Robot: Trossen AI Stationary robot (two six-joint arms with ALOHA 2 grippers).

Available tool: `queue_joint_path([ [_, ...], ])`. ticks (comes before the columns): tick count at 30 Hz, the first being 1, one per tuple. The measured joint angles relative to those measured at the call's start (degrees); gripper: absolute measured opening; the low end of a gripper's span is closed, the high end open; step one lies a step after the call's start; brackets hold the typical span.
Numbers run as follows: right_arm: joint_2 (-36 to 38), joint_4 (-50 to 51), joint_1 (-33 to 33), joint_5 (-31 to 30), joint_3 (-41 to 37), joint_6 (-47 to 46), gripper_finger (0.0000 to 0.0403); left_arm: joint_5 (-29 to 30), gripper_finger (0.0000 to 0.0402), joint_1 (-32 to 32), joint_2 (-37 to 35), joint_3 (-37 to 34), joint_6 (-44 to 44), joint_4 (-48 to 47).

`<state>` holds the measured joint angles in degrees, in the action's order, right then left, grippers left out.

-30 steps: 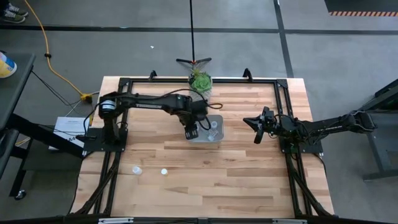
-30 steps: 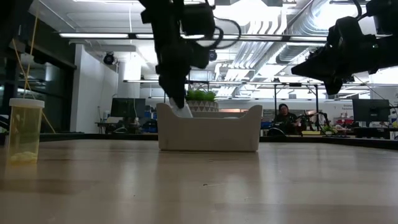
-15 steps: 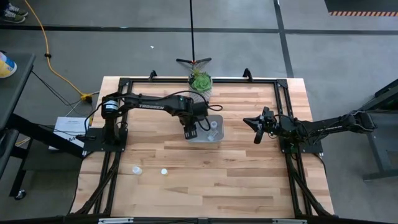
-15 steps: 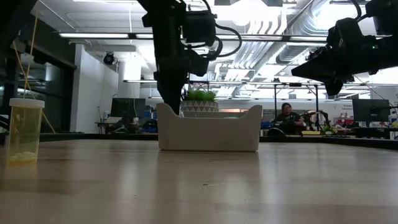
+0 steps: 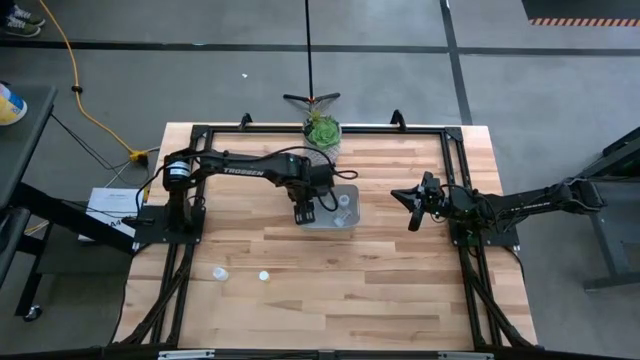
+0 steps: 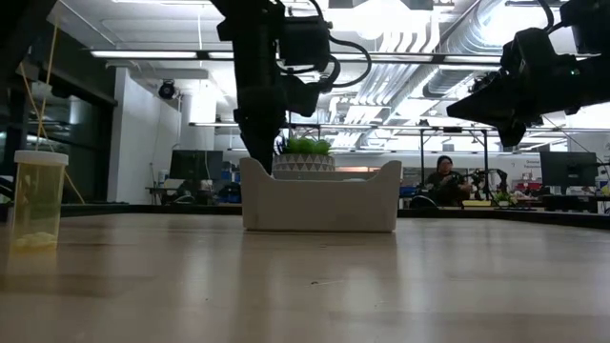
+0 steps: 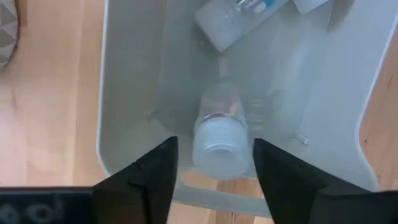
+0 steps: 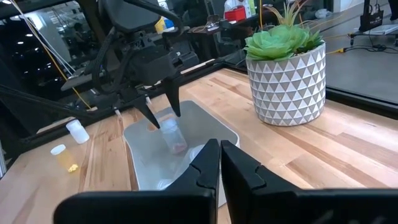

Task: Pick and place pill bottles into a basket
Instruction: Put the transparent pill bottle into the gray bin, then put the yellow pill bottle into the gray bin

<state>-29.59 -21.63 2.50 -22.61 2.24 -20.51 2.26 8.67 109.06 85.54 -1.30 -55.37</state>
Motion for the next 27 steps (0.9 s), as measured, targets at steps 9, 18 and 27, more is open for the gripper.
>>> queue_joint_path([
  [9, 0.0, 0.0, 0.0, 0.0, 0.0, 0.0, 0.0003, 0.9, 0.0323, 0.0, 0.0, 5.4, -0.4, -7.1],
  [18, 0.0, 0.0, 0.0, 0.0, 0.0, 0.0, 0.0004, -3.7, 0.0325, -1.0, -0.2, 22.0, -6.0, -23.4],
  [27, 0.0, 0.0, 0.0, 0.5, 0.0, -2.3, 0.0001, -10.5, 0.0306, -9.1, -0.1, 24.4, -17.2, -34.8],
])
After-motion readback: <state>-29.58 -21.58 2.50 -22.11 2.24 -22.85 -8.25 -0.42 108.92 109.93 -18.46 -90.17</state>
